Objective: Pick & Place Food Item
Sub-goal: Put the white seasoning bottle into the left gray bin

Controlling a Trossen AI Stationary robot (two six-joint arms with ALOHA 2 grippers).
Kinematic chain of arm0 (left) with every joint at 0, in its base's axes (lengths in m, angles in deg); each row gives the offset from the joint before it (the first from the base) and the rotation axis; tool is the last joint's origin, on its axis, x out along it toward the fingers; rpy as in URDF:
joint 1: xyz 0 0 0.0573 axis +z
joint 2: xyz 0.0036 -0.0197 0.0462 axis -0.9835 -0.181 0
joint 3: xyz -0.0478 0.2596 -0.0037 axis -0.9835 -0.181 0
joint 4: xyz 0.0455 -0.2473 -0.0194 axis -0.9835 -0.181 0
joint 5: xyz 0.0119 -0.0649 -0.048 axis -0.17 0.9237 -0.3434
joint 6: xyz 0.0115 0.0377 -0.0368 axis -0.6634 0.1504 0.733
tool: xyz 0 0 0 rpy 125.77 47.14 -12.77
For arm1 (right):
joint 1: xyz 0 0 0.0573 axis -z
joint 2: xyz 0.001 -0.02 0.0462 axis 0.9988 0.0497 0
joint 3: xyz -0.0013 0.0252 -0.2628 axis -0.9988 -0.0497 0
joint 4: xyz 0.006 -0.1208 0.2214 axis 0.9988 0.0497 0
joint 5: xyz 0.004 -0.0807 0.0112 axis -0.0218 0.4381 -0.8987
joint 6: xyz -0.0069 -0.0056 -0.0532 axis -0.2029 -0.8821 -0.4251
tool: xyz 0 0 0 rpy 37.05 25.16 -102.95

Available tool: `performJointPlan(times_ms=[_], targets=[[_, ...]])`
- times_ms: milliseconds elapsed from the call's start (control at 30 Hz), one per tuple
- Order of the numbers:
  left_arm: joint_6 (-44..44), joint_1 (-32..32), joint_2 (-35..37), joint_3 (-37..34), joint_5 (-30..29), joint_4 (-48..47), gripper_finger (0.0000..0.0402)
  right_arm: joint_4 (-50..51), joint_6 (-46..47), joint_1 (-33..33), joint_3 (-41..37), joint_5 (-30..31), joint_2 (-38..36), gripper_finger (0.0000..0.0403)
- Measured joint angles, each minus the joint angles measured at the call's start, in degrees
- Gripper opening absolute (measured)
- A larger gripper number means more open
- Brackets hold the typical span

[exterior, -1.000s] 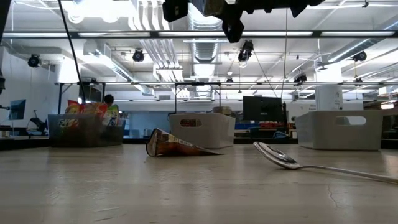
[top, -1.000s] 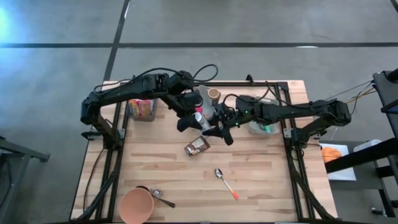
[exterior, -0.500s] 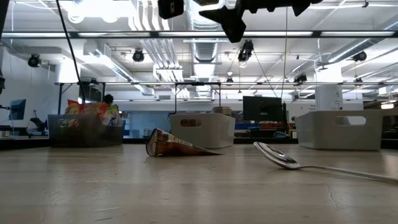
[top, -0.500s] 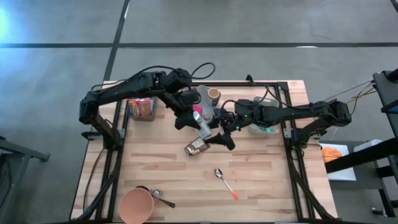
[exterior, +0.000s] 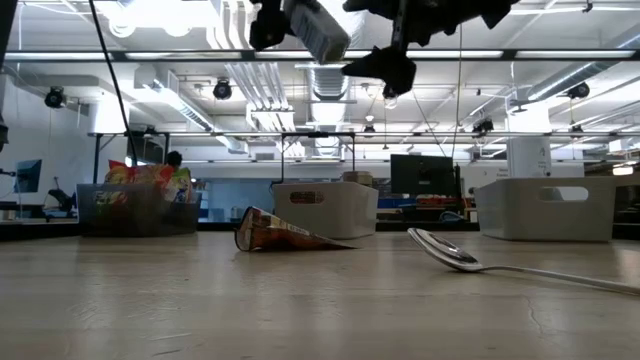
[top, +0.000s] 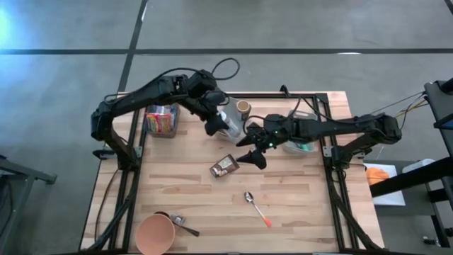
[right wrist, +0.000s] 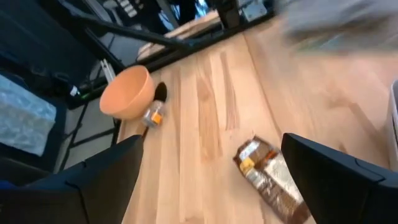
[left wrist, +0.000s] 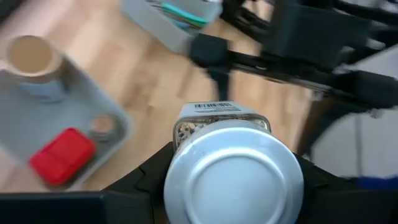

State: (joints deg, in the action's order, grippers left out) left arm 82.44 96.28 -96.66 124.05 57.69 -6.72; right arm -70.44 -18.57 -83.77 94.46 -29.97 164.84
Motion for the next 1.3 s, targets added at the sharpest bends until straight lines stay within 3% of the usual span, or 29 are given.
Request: performJointPlan(times_ms=[433, 600, 733, 1300], targets=[[-1.7, 6.7, -8.6, -0.1, -5.5, -1.9, 0.0191, 10.0, 1.3, -0.2, 0.0, 0.8, -8.0, 0.0379], [-4.7, 6.9, -12.1, -0.1, -16.9, -0.7, 0.0191, 10.4, 1.3, -0.2, 0.0, 0.9, -9.9, 0.0379], [-7.3, 7.6, -14.1, 0.0, -20.9, -0.1, 0.0191, 10.4, 1.6, -0.3, 0.0, 1.3, -10.3, 0.0379], [-10.1, 9.3, -20.5, 0.0, -21.3, 4.2, 0.0191, 13.4, 1.9, -1.4, -0.6, 2.4, -10.1, 0.038]])
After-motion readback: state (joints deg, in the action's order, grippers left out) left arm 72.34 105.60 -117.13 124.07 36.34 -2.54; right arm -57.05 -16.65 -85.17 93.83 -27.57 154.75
